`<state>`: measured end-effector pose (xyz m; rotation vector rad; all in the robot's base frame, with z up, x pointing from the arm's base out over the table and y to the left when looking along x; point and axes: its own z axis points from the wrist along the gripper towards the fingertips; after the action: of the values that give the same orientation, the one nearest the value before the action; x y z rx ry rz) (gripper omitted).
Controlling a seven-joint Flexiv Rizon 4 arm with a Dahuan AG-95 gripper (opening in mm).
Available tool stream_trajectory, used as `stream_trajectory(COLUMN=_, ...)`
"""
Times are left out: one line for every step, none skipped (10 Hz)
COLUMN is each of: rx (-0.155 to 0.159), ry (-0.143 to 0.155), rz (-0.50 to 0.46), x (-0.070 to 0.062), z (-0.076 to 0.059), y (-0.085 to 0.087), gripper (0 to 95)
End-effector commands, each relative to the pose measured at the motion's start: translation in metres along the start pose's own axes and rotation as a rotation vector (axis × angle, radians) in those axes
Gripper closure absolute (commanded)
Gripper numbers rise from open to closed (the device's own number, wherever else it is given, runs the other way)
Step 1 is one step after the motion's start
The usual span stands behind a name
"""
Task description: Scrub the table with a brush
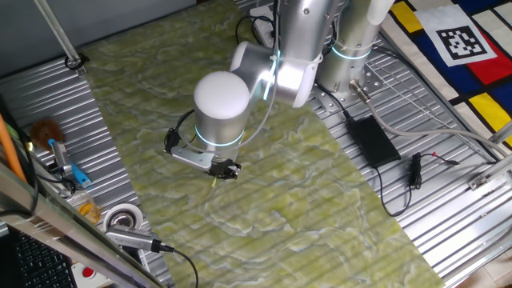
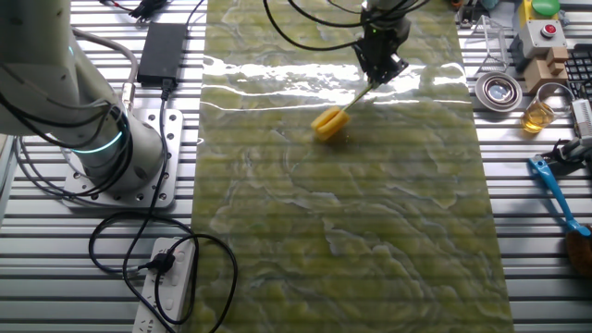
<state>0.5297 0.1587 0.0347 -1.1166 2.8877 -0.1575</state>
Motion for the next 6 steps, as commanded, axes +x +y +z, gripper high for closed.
stream_trajectory(rx=0.006, ry=-0.005, rz=-0.002, x=-0.003, z=0.003, y=-0.001, gripper=95.0)
stream_trajectory(rx=0.009, ry=-0.006, rz=-0.005, x=-0.005, z=0.004, y=-0.002, gripper=95.0)
stream_trajectory(rx=0.011, ry=-0.006, rz=-0.013, x=-0.006, z=0.005, y=-0.005, gripper=95.0)
stream_trajectory(rx=0.013, ry=-0.008, rz=-0.023, x=-0.006, z=0.005, y=-0.007, gripper=95.0)
stream_trajectory(rx=0.014, ry=-0.010, rz=-0.040, x=-0.007, z=0.006, y=-0.013, gripper=95.0)
stream_trajectory(rx=0.015, ry=-0.010, rz=-0.046, x=-0.007, z=0.006, y=-0.015, gripper=95.0)
